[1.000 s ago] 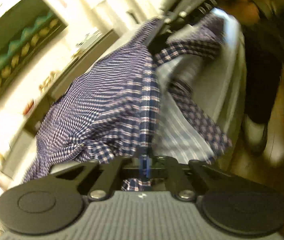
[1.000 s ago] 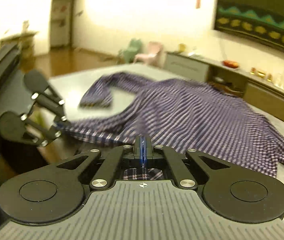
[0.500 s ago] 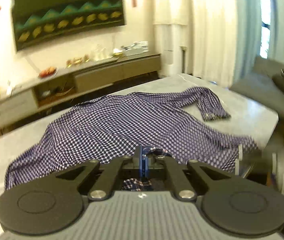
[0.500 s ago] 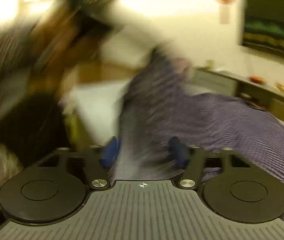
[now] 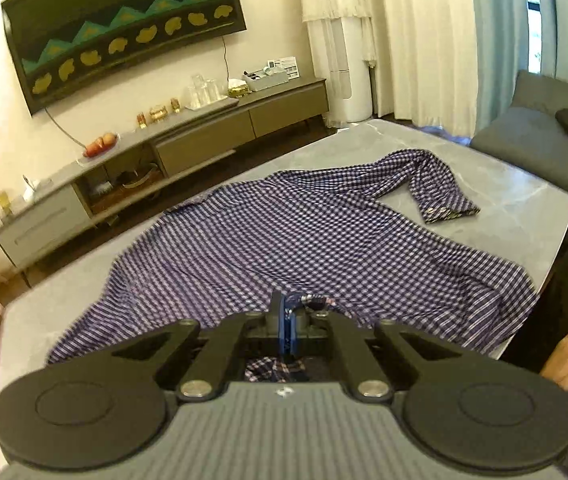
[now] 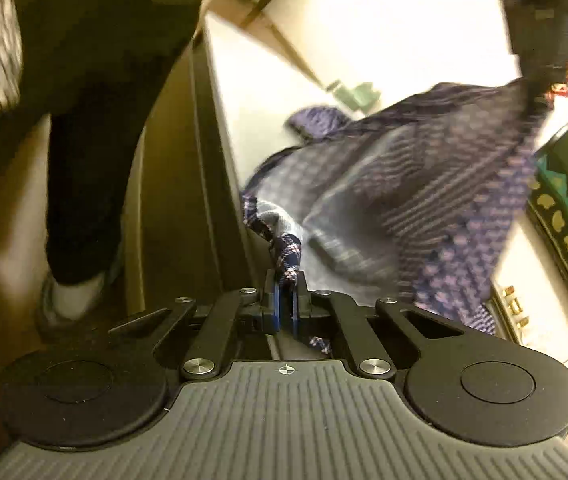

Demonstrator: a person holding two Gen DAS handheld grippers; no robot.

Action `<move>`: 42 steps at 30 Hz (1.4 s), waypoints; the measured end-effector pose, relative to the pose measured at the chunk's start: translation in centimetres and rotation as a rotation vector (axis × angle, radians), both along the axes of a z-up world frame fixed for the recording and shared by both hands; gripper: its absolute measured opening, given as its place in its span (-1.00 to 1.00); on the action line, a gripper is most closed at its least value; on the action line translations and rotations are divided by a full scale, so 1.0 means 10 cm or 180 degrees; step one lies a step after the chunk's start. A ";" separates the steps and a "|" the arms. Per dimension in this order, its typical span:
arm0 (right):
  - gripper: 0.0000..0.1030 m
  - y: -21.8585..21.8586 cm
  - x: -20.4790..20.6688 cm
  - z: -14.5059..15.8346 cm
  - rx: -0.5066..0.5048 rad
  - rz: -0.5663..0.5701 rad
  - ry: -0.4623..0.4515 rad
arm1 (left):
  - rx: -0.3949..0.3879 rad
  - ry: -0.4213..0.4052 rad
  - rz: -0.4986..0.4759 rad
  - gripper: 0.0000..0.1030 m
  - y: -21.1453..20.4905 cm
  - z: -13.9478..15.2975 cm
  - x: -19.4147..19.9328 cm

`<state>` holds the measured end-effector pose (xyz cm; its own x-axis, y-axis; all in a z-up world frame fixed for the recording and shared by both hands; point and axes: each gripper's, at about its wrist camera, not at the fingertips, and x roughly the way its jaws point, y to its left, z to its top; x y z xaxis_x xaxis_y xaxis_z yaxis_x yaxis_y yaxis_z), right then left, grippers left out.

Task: Fold clothes
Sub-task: 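Grasp the shirt hem with the left gripper while the right gripper smooths the body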

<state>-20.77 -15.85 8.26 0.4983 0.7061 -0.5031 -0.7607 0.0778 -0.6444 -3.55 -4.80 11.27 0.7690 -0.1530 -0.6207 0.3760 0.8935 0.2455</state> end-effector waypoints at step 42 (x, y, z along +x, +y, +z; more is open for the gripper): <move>-1.00 -1.34 2.85 0.39 0.1834 -0.2652 0.2960 | 0.1388 -0.0921 -0.0279 -0.03 -0.42 -0.96 -0.69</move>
<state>7.72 -29.28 12.11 0.5174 0.5878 -0.6219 -0.4872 0.7998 0.3506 -10.44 -8.99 1.70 0.9142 0.0006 -0.4053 0.3064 0.6535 0.6922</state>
